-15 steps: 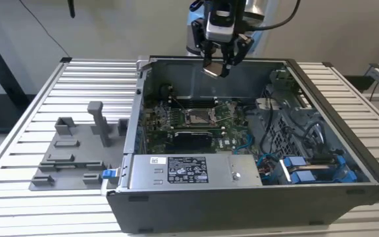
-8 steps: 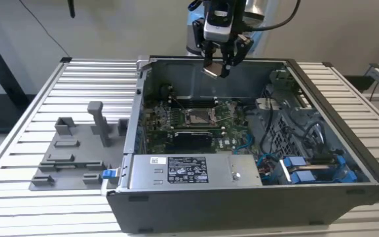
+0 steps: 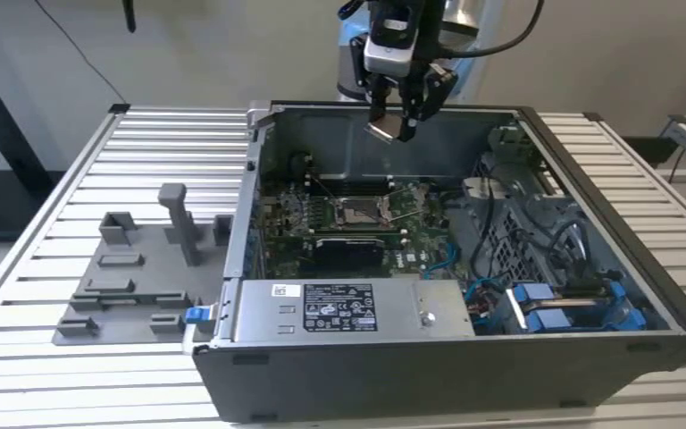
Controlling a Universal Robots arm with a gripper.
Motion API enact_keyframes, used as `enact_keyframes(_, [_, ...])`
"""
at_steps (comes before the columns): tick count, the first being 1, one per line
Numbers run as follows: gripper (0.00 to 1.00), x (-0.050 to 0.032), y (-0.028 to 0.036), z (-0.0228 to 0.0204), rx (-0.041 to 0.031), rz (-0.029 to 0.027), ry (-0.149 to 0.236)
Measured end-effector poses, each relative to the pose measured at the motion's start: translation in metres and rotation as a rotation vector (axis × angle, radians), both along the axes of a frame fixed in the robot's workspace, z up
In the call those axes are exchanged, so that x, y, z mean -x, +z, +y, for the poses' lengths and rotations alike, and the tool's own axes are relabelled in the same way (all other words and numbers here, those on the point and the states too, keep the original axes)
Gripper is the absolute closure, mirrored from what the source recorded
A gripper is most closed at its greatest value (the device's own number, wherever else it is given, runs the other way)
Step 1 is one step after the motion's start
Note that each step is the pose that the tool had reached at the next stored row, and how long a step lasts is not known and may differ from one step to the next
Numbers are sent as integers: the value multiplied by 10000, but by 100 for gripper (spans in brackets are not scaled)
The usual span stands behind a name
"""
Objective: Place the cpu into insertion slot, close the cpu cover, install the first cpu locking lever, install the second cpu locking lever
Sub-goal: 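Place the cpu into insertion slot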
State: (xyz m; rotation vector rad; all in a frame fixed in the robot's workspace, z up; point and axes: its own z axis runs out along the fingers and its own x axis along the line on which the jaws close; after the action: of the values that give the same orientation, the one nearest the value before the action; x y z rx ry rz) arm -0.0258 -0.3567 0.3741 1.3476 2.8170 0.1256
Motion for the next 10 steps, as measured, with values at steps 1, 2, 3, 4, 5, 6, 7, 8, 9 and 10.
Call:
enact_keyframes(1, [45, 0, -1, 0, 0, 0, -59])
enact_keyframes(2, [45, 0, -2, 0, 0, 0, -121])
enact_keyframes(3, [45, 0, -3, 0, -1, 0, -183])
enact_keyframes(4, [45, 0, -4, 0, -1, -1, -250])
enact_keyframes(5, [45, 0, -6, 0, -1, -1, -318])
enact_keyframes(6, [45, 0, -8, 0, 0, 0, -387])
enact_keyframes(7, [45, 0, -10, 1, -1, -1, -464])
enact_keyframes(8, [45, 0, -12, 1, -1, 0, -541])
enact_keyframes(9, [45, 0, -12, 0, 0, 0, -611])
enact_keyframes(10, [45, 0, -12, 0, 0, 0, -674])
